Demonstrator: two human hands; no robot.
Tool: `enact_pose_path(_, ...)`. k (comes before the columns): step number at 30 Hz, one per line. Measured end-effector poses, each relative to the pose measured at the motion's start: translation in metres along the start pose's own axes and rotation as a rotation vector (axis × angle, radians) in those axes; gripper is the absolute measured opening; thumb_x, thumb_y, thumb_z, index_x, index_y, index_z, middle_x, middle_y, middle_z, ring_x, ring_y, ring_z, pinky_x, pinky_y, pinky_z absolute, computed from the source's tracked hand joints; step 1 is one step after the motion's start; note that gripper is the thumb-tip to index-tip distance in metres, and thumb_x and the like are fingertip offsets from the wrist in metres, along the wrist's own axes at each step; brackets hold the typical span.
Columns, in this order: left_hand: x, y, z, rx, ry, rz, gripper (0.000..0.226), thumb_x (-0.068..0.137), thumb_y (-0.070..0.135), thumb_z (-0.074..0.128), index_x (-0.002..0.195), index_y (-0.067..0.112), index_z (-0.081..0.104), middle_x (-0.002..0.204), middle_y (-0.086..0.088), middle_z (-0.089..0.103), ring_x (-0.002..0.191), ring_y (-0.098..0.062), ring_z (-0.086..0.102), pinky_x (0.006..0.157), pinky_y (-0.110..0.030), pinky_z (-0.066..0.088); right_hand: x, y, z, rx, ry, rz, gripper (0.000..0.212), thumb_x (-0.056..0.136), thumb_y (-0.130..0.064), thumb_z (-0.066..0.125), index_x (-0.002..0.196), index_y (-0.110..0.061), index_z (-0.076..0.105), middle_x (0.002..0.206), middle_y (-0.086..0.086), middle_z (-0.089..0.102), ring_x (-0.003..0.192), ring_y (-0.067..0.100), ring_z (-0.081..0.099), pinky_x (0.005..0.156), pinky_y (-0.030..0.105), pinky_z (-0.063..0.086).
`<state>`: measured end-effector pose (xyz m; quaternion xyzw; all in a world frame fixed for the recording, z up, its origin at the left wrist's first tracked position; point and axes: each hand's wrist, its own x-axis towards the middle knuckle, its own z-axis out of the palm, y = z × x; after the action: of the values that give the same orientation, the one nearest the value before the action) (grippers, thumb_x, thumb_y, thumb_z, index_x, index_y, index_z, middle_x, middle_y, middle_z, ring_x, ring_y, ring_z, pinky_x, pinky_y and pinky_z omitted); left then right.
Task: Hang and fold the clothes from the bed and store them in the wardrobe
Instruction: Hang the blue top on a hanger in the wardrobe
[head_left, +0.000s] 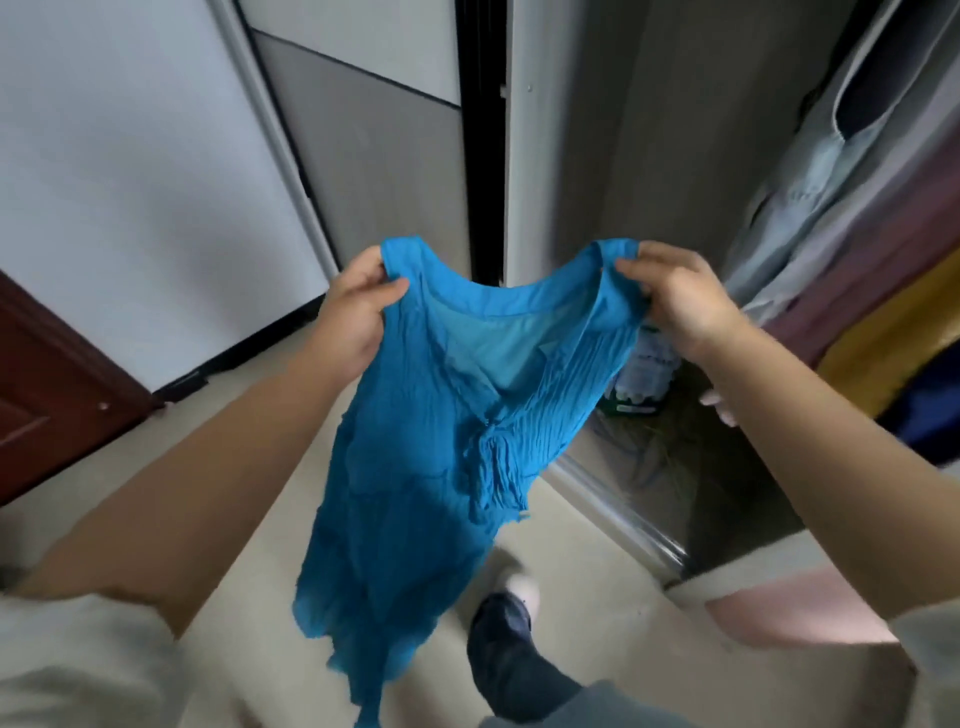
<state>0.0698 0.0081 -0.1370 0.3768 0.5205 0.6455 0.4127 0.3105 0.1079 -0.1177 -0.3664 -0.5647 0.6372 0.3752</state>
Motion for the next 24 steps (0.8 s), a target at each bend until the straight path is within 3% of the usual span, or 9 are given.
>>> enact_pose_path(3, 0.065, 0.013, -0.001, -0.003, 0.088, -0.007, 0.033, 0.089, -0.016, 0.036, 0.091, 0.013, 0.052, 0.071, 0.01, 0.068, 0.065, -0.006, 0.065, 0.064, -0.022, 0.053, 0.064, -0.012, 0.003, -0.071, -0.013, 0.002, 0.026, 0.093, -0.003, 0.046, 0.071, -0.012, 0.058, 0.053, -0.008, 0.064, 0.051, 0.004, 0.06, 0.049, 0.016, 0.047)
enact_pose_path(5, 0.1, 0.02, -0.001, 0.018, 0.106, -0.008, 0.031, 0.088, -0.016, 0.038, 0.087, 0.012, 0.049, 0.067, 0.008, 0.066, 0.057, -0.007, 0.062, 0.06, -0.022, 0.052, 0.097, -0.018, 0.004, -0.098, -0.009, 0.026, 0.026, 0.093, -0.005, 0.047, 0.068, -0.011, 0.052, 0.051, -0.006, 0.06, 0.047, 0.006, 0.056, 0.045, 0.017, 0.042)
enact_pose_path(8, 0.153, 0.029, -0.001, 0.045, 0.044, -0.01, 0.024, 0.087, -0.014, 0.041, 0.084, 0.009, 0.047, 0.059, 0.007, 0.064, 0.05, -0.007, 0.057, 0.055, -0.02, 0.05, 0.148, -0.022, 0.003, -0.15, 0.035, 0.05, 0.025, 0.092, -0.007, 0.05, 0.067, -0.011, 0.049, 0.064, 0.006, 0.052, 0.057, 0.015, 0.05, 0.056, 0.026, 0.038)
enact_pose_path(11, 0.205, 0.037, -0.003, 0.076, 0.004, -0.011, 0.022, 0.089, -0.012, 0.04, 0.077, 0.004, 0.048, 0.05, 0.005, 0.06, 0.045, -0.006, 0.055, 0.048, -0.017, 0.046, 0.195, -0.026, -0.003, -0.117, 0.144, 0.068, 0.024, 0.091, -0.005, 0.051, 0.067, -0.01, 0.049, 0.061, 0.006, 0.048, 0.048, 0.01, 0.049, 0.051, 0.022, 0.039)
enact_pose_path(16, 0.272, 0.038, -0.009, 0.271, -0.184, 0.042, 0.024, 0.087, -0.013, 0.043, 0.071, 0.004, 0.05, 0.048, 0.004, 0.06, 0.047, -0.003, 0.055, 0.056, -0.014, 0.047, 0.25, -0.03, -0.015, -0.125, 0.272, 0.113, 0.023, 0.09, -0.005, 0.051, 0.068, -0.009, 0.053, 0.05, -0.003, 0.056, 0.045, 0.006, 0.053, 0.046, 0.016, 0.041)
enact_pose_path(19, 0.331, 0.047, -0.004, 0.441, -0.381, 0.038, 0.014, 0.069, 0.008, 0.062, 0.066, 0.008, 0.048, 0.05, 0.004, 0.061, 0.053, -0.004, 0.056, 0.062, -0.017, 0.044, 0.289, -0.036, -0.019, -0.128, 0.416, 0.137, 0.021, 0.092, -0.005, 0.05, 0.071, -0.008, 0.055, 0.068, 0.005, 0.056, 0.059, 0.014, 0.053, 0.055, 0.02, 0.043)
enact_pose_path(21, 0.361, 0.056, 0.005, 0.56, -0.446, 0.061, 0.018, 0.056, 0.02, 0.062, 0.064, 0.013, 0.047, 0.053, 0.005, 0.062, 0.06, -0.013, 0.056, 0.067, -0.027, 0.04, 0.308, -0.043, -0.019, -0.148, 0.496, 0.152, 0.012, 0.092, -0.007, 0.052, 0.082, -0.003, 0.059, 0.081, 0.01, 0.058, 0.068, 0.017, 0.054, 0.061, 0.023, 0.044)
enact_pose_path(23, 0.397, 0.07, 0.017, 0.665, -0.479, 0.134, 0.018, 0.064, 0.016, 0.064, 0.062, 0.014, 0.046, 0.058, 0.003, 0.061, 0.064, -0.015, 0.053, 0.065, -0.028, 0.039, 0.332, -0.054, -0.016, -0.209, 0.575, 0.175, 0.023, 0.091, -0.009, 0.054, 0.106, 0.007, 0.058, 0.094, 0.012, 0.058, 0.075, 0.02, 0.056, 0.065, 0.024, 0.044)
enact_pose_path(24, 0.411, 0.077, 0.025, 0.71, -0.471, 0.195, 0.022, 0.072, 0.009, 0.064, 0.062, 0.014, 0.045, 0.058, 0.003, 0.059, 0.059, -0.009, 0.052, 0.062, -0.025, 0.039, 0.341, -0.06, -0.015, -0.268, 0.596, 0.19, 0.029, 0.09, -0.01, 0.055, 0.111, 0.011, 0.056, 0.093, 0.012, 0.057, 0.073, 0.019, 0.054, 0.063, 0.024, 0.043)
